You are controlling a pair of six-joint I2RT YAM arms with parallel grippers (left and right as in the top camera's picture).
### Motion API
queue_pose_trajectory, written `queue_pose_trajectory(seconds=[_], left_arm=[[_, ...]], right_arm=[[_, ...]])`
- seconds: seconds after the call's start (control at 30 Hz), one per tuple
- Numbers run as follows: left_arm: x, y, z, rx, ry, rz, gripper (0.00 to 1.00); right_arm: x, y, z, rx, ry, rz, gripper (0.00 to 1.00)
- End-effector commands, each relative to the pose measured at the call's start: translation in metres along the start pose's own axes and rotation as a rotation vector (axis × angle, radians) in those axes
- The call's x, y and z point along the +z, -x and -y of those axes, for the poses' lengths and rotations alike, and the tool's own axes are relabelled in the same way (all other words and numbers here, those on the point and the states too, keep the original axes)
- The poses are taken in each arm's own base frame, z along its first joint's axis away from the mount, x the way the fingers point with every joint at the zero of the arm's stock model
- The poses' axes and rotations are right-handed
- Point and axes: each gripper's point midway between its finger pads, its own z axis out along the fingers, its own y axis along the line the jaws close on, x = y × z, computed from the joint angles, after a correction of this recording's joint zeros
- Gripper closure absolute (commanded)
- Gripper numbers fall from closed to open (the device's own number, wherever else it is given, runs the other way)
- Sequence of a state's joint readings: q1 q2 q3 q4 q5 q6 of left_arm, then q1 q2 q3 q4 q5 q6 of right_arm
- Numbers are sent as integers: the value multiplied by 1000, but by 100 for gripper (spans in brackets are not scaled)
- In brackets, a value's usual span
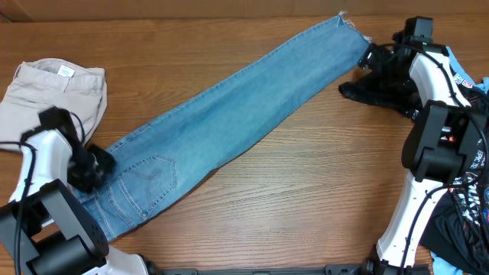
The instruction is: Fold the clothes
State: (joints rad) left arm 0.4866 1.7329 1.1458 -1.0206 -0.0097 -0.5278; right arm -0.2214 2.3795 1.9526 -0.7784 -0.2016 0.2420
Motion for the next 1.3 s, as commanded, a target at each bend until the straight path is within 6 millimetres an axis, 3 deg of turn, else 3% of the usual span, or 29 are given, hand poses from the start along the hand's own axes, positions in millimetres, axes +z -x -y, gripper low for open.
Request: queue_pose_trajectory(seconds=[0.0, 0.13, 0.27, 0.43, 0.57, 0.73, 0.87, 1.03, 1.13, 1.27], left_arm=[[-49, 20, 31, 93, -143, 90, 46], [-82, 10, 54, 166, -233, 134, 43], [-89, -19, 79, 321, -256, 122, 39], [-79, -53, 111, 467, -255, 96, 32], [-70, -81, 149, 666, -273, 112, 28], [-52, -132, 189, 894, -277, 97, 26], [-29, -159, 214, 903, -261, 88, 26], [17, -167, 202, 846, -95, 25, 29], [43, -160, 176, 777, 49, -31, 34], [60, -148, 141, 699, 202, -88, 37]], right_arm=[[-59, 39, -19, -109, 24, 139, 0], [-75, 45, -31, -201, 39, 176, 0], [-69, 38, -38, -255, 88, 150, 0], [-66, 32, -46, -301, 103, 133, 0], [-64, 23, -43, -291, 95, 95, 0], [-64, 17, -39, -282, 89, 69, 0], [-64, 19, -40, -284, 90, 76, 0], [-64, 24, -44, -295, 97, 101, 0], [-64, 25, -45, -295, 98, 104, 0], [-65, 27, -46, -298, 100, 114, 0]])
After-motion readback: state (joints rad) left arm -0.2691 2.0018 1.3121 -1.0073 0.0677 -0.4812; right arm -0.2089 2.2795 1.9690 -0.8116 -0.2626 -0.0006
